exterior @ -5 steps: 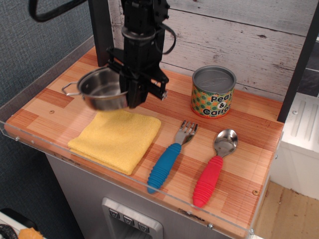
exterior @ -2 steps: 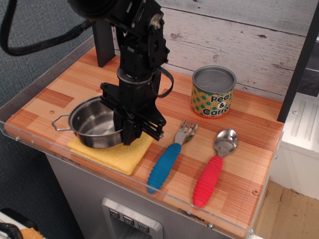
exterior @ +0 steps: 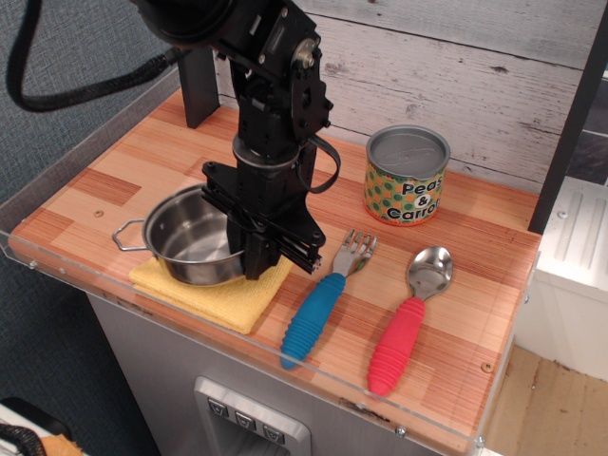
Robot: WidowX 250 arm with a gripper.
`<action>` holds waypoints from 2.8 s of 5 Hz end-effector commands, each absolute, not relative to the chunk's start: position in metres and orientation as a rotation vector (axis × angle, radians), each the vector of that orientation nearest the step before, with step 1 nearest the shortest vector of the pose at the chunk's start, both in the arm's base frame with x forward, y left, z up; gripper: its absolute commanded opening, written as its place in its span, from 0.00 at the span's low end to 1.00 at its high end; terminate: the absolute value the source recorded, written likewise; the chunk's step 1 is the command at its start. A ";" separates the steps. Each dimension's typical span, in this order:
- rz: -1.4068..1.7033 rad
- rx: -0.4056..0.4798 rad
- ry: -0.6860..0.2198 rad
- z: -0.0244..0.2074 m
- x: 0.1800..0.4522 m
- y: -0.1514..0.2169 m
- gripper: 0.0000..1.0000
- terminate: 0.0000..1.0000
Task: Place silver pot on top of the yellow cloth.
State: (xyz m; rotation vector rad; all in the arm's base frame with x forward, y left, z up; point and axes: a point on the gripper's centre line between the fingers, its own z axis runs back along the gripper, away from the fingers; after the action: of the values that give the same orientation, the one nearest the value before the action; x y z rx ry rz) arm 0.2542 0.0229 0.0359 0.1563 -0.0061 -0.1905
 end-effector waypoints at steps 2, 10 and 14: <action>-0.197 0.152 -0.022 0.032 0.257 0.023 0.00 0.00; -0.142 0.042 -0.140 0.096 0.279 0.049 1.00 0.00; 0.119 0.043 -0.188 0.120 0.291 0.116 1.00 0.00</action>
State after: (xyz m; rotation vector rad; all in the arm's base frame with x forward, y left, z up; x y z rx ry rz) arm 0.2928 0.1132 0.1026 0.0241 -0.1360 0.1192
